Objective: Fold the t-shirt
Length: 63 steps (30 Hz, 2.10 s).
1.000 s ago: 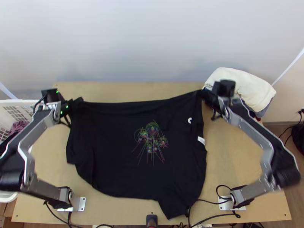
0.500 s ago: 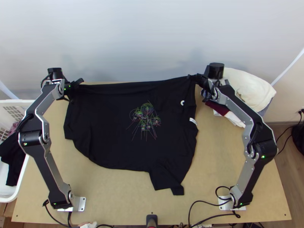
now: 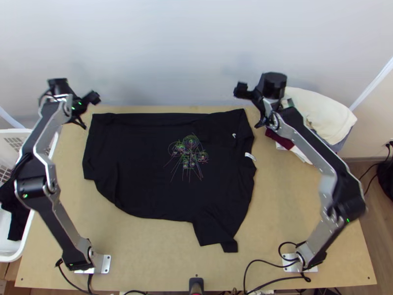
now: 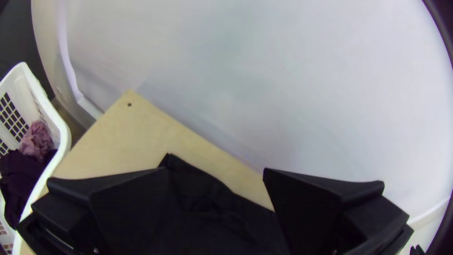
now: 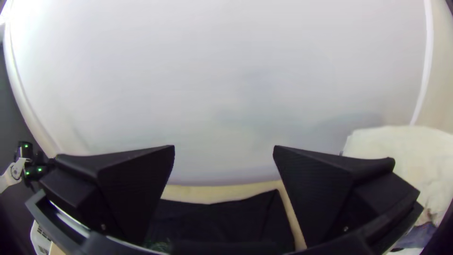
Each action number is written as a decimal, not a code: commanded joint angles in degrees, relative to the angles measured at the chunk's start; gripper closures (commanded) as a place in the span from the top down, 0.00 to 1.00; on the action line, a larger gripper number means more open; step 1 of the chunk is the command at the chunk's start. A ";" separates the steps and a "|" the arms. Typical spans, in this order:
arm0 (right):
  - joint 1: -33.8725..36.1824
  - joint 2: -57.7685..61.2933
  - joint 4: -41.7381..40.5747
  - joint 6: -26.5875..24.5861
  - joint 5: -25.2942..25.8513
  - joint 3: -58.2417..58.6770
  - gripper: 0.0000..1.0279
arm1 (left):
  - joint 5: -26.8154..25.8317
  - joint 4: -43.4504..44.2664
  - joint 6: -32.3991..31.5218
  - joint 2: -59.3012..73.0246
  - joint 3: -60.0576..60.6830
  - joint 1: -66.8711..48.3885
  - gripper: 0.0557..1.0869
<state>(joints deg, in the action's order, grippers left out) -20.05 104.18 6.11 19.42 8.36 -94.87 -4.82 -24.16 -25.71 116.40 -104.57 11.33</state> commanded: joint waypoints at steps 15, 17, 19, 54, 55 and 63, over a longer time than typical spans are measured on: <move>-0.86 -34.57 24.30 11.34 1.75 19.11 0.84 | 1.66 -18.90 15.08 -16.47 5.08 0.36 0.86; -0.78 -35.36 31.33 12.04 1.75 19.64 0.84 | 2.53 -21.45 17.72 -18.23 6.40 0.36 0.86; -0.69 -37.91 32.83 12.04 1.57 22.89 0.84 | 3.76 -25.23 20.00 -19.63 7.19 0.01 0.86; -0.25 -51.62 36.87 18.46 -3.00 41.26 0.84 | 22.92 -26.29 20.53 -16.03 32.50 -24.16 0.57; -0.25 -51.89 36.69 18.46 -3.00 41.52 0.84 | 22.92 -26.29 20.44 -15.50 32.15 -24.16 0.57; -0.16 -52.59 35.81 18.46 -3.00 43.19 0.84 | 24.42 -22.33 20.62 -12.16 31.80 -22.85 0.38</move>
<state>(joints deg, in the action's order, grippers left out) -20.71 52.56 42.54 36.88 5.54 -52.99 18.74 -48.01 -4.49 102.87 -72.34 -12.21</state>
